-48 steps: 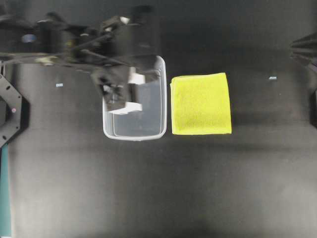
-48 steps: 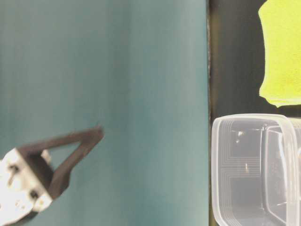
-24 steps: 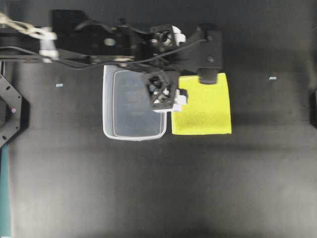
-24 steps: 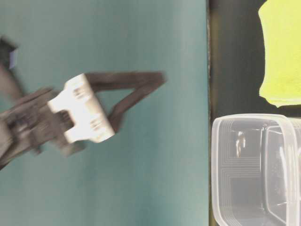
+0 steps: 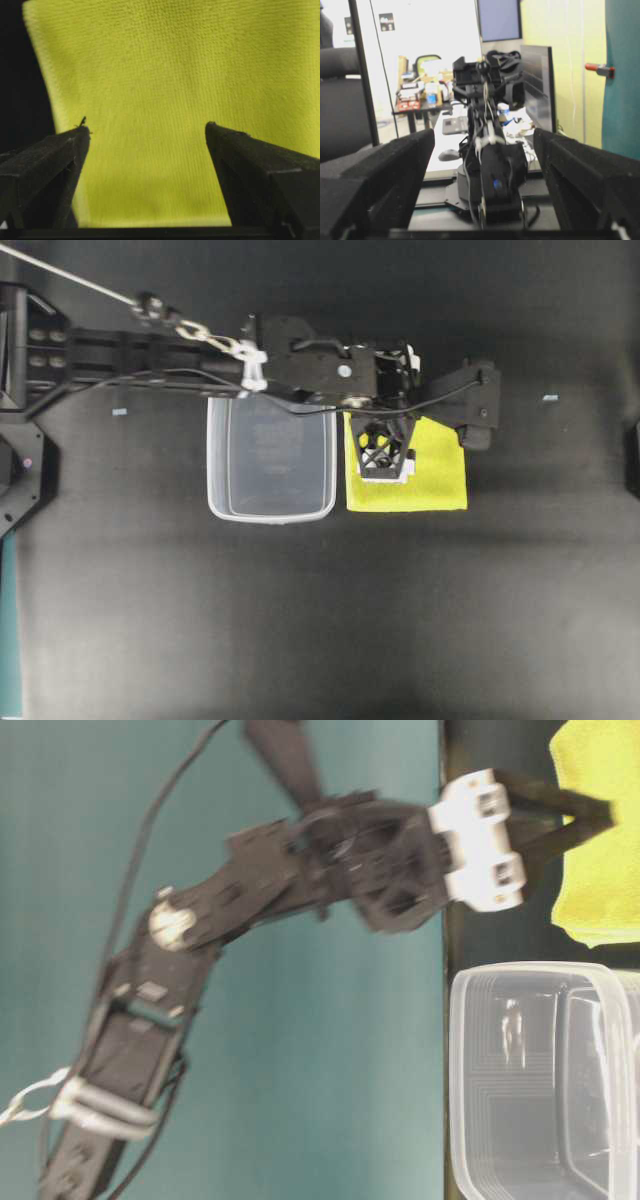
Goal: Place the yellow towel into the container with the left arm.
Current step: 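Lower the open left gripper onto the towel's center and close it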
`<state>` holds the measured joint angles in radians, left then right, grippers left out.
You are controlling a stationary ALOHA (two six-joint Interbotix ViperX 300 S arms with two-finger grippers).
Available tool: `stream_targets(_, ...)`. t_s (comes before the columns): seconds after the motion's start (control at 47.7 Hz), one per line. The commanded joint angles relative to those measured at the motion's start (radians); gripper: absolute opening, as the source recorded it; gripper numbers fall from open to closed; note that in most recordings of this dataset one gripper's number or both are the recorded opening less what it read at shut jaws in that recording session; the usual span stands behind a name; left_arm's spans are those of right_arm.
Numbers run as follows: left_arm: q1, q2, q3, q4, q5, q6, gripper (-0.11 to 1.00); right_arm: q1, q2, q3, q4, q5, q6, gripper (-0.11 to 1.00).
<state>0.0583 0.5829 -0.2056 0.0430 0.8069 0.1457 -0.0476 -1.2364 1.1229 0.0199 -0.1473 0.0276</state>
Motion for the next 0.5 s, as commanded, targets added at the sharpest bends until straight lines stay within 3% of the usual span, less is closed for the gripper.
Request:
stream_targets(0.0,0.000,0.034,-0.032,0.003,-0.005,-0.002,0.91,-0.002,0.006,-0.025,-0.002,-0.003,0.002,0.77)
stream_targets(0.357,-0.018,0.075,-0.018,0.003,0.003,-0.003,0.89,-0.002,0.012,-0.020,-0.002,0.006,0.002,0.77)
stream_targets(0.483,-0.037,0.071,-0.006,0.003,0.002,-0.003,0.80,-0.003,0.011,-0.021,-0.002,0.017,0.003,0.77)
